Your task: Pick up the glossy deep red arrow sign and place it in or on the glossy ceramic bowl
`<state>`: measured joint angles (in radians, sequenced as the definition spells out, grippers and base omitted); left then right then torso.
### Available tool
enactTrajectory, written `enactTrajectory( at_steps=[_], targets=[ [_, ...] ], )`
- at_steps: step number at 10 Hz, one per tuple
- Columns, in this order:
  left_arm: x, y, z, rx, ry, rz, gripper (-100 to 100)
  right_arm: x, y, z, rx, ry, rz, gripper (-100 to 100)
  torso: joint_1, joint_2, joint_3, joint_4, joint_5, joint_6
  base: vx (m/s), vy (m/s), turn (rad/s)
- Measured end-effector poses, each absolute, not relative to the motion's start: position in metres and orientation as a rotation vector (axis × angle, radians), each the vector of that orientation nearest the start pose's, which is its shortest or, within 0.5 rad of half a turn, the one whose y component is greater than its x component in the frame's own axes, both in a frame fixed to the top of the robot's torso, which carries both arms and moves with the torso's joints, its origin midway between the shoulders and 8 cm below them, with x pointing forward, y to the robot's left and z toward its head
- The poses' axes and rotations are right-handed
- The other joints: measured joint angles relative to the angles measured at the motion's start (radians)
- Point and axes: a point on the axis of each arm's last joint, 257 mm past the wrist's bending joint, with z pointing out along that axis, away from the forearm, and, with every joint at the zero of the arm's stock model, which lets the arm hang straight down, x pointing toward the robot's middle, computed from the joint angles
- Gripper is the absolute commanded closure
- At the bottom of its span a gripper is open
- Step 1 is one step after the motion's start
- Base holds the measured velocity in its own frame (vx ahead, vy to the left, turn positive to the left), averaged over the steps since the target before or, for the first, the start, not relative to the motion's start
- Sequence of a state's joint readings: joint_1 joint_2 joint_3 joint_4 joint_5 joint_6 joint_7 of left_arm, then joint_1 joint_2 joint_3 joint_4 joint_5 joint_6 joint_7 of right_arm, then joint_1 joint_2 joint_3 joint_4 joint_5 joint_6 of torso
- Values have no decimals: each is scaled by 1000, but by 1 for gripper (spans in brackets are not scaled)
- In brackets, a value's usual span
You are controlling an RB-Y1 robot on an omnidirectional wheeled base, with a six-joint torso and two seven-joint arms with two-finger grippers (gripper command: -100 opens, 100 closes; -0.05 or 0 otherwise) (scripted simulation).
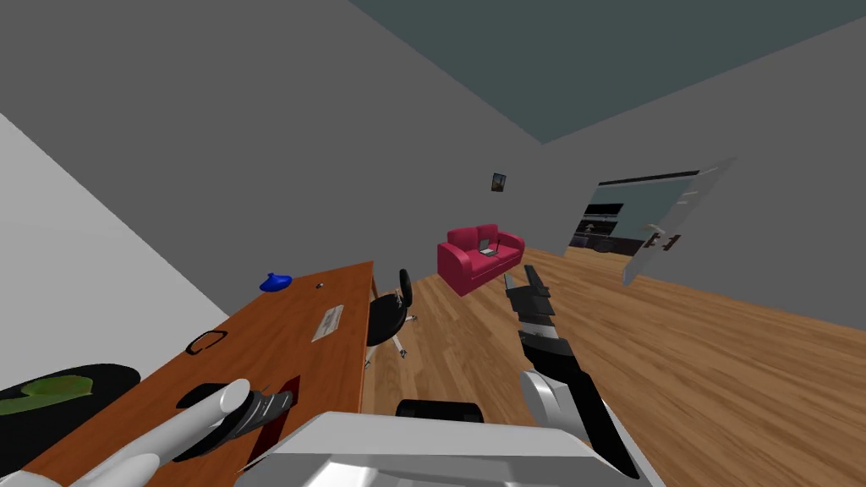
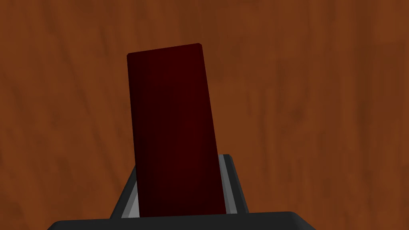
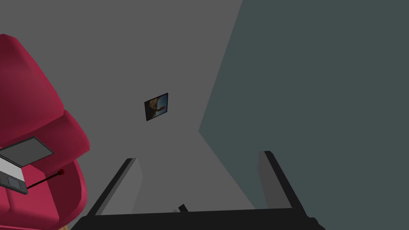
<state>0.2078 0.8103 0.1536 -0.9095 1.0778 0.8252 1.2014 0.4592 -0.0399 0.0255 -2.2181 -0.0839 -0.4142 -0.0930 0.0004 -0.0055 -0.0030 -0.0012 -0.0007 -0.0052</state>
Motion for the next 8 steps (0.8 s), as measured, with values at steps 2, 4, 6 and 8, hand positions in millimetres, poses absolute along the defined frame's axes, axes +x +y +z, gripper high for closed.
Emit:
enactTrajectory(
  at_steps=[2, 4, 6, 8],
  targets=[
    [174, 615, -490, -3005, -533, -375, 100, 373, -276, -7, 816, 645, 1452, 0, -3, -8, -4, -1, 0, 2, 238, -55, 266],
    [169, 612, -484, -3024, -451, -382, 100, 373, -276, -7, 816, 645, 1452, 0, -4, -9, -5, -1, -1, 3, 206, -44, 273],
    [163, 608, -479, -3043, -368, -386, 100, 373, -276, -7, 816, 645, 1452, 0, -2, -6, -3, -1, -1, 2, 175, -21, 299],
    [154, 603, -475, -3061, -282, -383, 100, 373, -276, -7, 816, 645, 1452, 0, -2, -8, -4, -1, -1, 3, 145, -28, 165]
  ],
)
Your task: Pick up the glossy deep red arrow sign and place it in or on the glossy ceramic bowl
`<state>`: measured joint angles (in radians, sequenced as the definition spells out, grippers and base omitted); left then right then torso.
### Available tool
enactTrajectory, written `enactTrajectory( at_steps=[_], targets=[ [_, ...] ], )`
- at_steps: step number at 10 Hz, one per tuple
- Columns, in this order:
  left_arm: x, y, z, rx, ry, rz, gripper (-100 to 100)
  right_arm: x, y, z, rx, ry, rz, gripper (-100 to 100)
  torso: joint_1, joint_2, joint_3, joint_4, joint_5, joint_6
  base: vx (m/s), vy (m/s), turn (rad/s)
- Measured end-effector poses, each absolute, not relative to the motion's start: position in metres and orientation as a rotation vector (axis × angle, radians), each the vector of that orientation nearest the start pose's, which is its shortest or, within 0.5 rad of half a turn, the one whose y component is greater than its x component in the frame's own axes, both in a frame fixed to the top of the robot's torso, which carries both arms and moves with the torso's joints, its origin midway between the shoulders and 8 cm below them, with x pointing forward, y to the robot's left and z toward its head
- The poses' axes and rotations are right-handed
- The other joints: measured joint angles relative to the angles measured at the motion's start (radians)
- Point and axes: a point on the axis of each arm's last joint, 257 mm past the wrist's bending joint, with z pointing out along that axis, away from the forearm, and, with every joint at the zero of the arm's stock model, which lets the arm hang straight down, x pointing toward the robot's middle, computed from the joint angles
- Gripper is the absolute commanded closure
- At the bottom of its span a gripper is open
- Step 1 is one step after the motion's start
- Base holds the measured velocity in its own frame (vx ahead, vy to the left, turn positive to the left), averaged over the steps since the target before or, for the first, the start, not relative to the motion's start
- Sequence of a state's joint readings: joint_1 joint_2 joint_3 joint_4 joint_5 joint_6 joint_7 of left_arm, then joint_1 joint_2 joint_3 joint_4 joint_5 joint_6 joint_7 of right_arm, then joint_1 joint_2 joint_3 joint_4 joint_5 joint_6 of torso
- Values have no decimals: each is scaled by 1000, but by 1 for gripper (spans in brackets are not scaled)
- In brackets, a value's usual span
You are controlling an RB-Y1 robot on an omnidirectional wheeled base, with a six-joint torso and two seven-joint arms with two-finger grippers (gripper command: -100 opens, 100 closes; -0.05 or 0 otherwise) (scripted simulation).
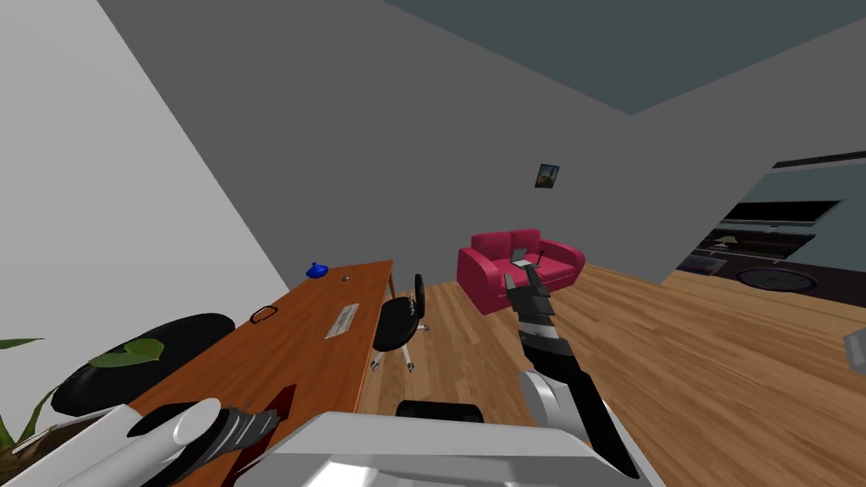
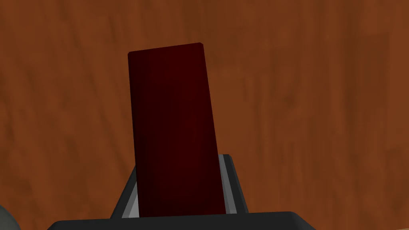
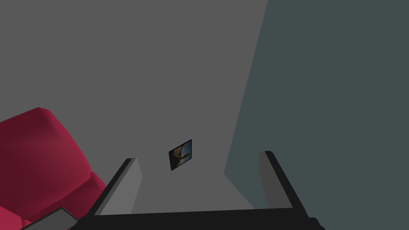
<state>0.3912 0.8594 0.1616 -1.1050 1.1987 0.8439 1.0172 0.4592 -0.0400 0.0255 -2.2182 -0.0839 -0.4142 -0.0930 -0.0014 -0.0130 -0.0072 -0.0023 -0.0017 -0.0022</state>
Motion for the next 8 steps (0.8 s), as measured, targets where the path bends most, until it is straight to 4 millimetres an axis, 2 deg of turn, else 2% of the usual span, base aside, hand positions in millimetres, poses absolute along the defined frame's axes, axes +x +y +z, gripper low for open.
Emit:
enactTrajectory(
  at_steps=[1, 2, 5, 8],
  targets=[
    [153, 602, -475, -3062, -273, -381, 0, 373, -276, -7, 816, 645, 1453, 0, 1, 5, 2, 1, 0, 2, 15, -5, -10],
    [153, 602, -475, -3062, -274, -382, 100, 373, -276, -7, 816, 645, 1453, 0, 2, 9, 5, 2, 0, 1, -68, -52, -63],
    [131, 598, -477, -3082, -338, -331, 100, 373, -276, -7, 816, 645, 1453, 0, -2, 25, 13, 4, 0, -2, -164, -58, -39],
    [104, 603, -472, -3095, -432, -267, 100, 373, -276, -7, 815, 645, 1453, 0, 3, 31, 17, 5, 0, -3, -226, 5, -80]
  ],
)
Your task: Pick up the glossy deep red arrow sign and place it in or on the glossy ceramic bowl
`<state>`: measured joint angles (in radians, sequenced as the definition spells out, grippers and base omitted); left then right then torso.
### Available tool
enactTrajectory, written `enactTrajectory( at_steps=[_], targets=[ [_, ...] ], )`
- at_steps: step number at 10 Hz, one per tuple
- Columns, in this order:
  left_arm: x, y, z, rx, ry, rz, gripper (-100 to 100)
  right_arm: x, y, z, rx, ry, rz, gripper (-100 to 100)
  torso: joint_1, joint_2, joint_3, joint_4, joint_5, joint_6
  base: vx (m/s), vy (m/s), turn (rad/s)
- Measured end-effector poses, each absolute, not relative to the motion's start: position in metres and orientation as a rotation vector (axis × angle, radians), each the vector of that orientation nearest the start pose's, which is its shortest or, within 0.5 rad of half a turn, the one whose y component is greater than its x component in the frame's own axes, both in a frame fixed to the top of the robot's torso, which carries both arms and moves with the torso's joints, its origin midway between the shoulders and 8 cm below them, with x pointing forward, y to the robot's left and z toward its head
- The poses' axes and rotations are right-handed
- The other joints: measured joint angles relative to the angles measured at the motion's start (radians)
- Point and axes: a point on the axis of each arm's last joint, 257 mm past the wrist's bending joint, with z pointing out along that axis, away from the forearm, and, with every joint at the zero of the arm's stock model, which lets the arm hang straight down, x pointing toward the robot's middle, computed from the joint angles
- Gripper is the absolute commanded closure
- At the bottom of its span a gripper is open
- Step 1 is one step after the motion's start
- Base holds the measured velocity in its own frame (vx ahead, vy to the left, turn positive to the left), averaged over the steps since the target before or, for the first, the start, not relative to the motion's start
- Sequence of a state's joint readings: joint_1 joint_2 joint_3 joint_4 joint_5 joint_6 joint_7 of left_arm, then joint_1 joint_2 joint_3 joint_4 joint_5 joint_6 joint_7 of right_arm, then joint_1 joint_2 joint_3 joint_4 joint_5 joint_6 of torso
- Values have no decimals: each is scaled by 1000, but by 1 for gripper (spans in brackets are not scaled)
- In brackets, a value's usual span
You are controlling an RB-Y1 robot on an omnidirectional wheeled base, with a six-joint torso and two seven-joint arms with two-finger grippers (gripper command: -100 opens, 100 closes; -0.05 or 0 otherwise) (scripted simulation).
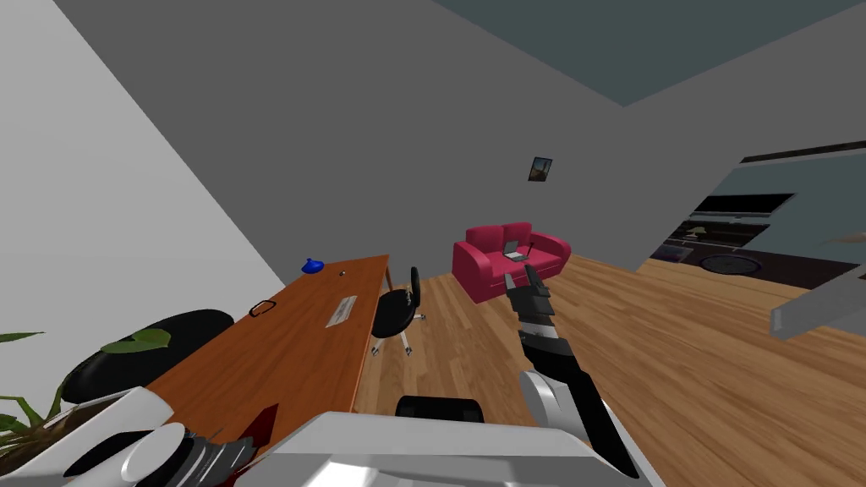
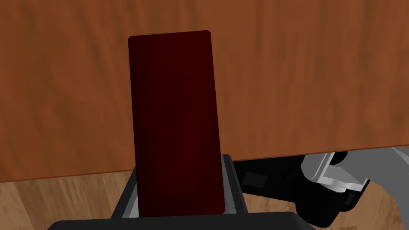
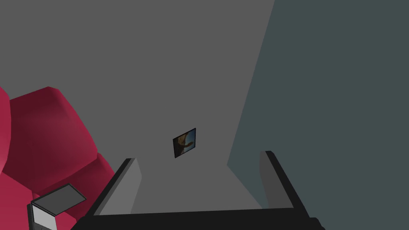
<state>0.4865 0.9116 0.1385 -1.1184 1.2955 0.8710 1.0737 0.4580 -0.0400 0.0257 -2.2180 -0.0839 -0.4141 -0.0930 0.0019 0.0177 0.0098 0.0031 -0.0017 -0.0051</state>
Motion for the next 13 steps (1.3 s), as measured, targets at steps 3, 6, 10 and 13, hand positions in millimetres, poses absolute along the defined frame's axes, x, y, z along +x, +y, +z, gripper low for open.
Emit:
enactTrajectory(
  at_steps=[3, 6, 10, 13],
  targets=[
    [92, 614, -460, -3090, -520, -230, 100, 373, -276, -7, 815, 645, 1453, 0, 4, 0, 0, 0, -1, 0, -240, 69, -108],
    [94, 631, -435, -3075, -586, -222, 100, 374, -276, -7, 815, 645, 1453, 0, 7, 0, 0, 0, -1, 1, -242, 107, -122],
    [112, 642, -406, -3062, -616, -236, 100, 373, -276, -7, 816, 645, 1452, 0, 6, -11, -6, -1, -1, 4, -115, 95, -72],
    [133, 655, -381, -3052, -617, -268, 100, 373, -276, -7, 816, 645, 1452, 0, 7, -14, -7, -1, 0, 4, -76, 104, -74]
  ],
)
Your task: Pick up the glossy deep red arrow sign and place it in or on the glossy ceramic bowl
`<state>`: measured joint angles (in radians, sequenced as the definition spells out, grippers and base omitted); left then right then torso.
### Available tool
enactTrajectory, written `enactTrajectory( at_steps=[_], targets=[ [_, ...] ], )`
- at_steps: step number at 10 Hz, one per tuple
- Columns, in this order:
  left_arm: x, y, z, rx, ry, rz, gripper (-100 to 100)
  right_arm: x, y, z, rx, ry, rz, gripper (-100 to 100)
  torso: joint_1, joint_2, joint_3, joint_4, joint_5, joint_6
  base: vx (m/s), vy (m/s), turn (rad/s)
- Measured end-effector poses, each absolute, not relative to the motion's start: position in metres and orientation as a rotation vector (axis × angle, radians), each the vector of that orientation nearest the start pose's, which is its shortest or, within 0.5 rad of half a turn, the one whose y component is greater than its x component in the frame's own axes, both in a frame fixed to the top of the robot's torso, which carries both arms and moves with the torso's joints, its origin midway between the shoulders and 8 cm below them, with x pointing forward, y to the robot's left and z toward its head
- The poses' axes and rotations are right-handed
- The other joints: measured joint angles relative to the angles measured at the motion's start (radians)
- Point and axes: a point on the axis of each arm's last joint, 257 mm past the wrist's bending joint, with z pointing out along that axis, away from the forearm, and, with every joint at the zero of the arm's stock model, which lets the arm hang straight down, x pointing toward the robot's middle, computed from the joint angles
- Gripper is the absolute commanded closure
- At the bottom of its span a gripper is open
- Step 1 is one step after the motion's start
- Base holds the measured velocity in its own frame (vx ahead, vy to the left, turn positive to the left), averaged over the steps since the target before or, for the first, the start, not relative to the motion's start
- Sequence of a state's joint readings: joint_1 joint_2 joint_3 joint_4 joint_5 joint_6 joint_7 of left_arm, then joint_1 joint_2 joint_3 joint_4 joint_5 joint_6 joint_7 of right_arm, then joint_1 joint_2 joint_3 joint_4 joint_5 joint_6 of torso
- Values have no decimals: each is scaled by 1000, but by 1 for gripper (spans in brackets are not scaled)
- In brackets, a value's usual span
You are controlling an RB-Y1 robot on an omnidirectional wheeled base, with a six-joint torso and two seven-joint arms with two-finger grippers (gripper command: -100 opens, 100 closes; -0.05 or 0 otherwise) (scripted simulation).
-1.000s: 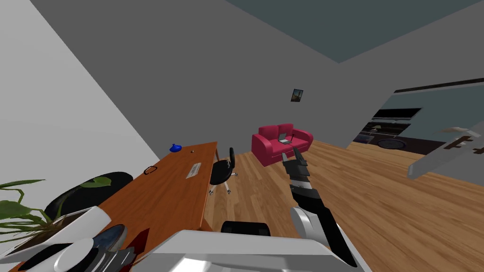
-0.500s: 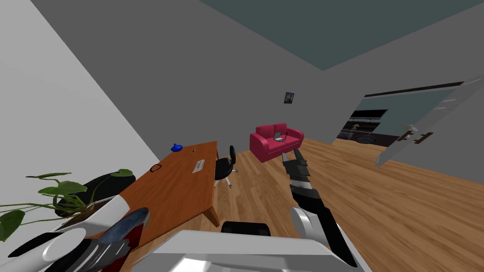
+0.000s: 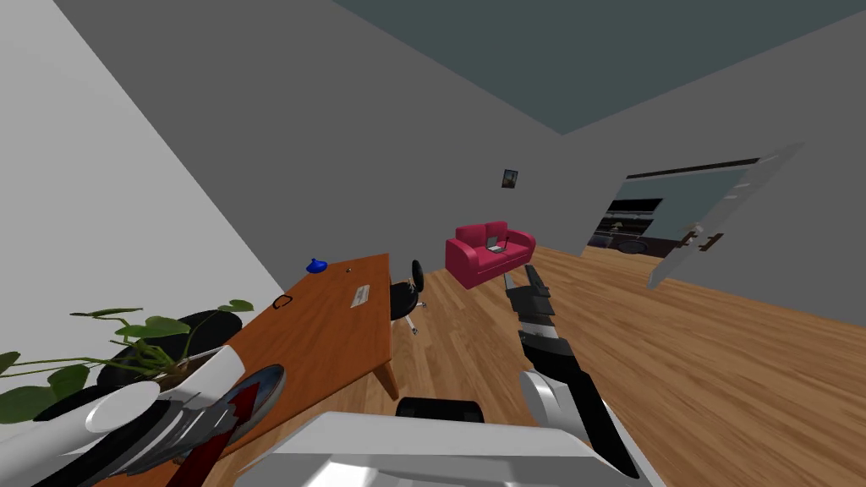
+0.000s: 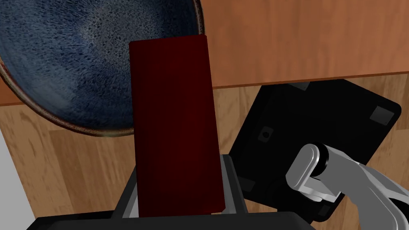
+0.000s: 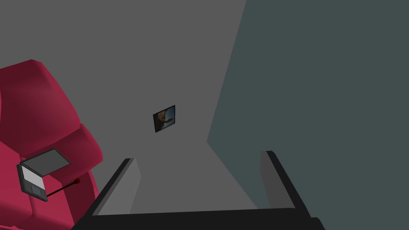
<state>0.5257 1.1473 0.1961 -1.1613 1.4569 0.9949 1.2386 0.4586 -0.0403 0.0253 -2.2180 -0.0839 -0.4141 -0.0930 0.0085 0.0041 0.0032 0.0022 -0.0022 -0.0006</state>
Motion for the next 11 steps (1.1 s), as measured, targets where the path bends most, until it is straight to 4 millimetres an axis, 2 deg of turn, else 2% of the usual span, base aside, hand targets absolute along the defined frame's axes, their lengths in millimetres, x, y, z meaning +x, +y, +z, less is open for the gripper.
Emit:
enactTrajectory(
  at_steps=[2, 5, 6, 10, 11],
  targets=[
    [144, 656, -366, -3046, -608, -285, 100, 373, -276, -7, 816, 645, 1452, 0, -2, -2, -1, 0, -1, 1, -51, 119, -76],
    [175, 666, -331, -3025, -585, -340, 100, 373, -276, -7, 816, 646, 1452, 0, 2, -2, -1, 0, -1, 0, -53, 137, -65],
    [177, 667, -329, -3021, -584, -346, -100, 373, -276, -7, 816, 645, 1452, 0, -3, -3, -2, -1, -1, -1, -4, 16, 0],
    [177, 667, -329, -3021, -584, -346, -100, 373, -276, -7, 816, 645, 1452, 0, -9, -5, -3, -1, -2, -1, 0, 2, 0],
    [177, 667, -329, -3021, -584, -346, 0, 373, -276, -7, 816, 645, 1452, 0, -9, -5, -3, -1, -2, -1, 0, 0, 0]
  ],
)
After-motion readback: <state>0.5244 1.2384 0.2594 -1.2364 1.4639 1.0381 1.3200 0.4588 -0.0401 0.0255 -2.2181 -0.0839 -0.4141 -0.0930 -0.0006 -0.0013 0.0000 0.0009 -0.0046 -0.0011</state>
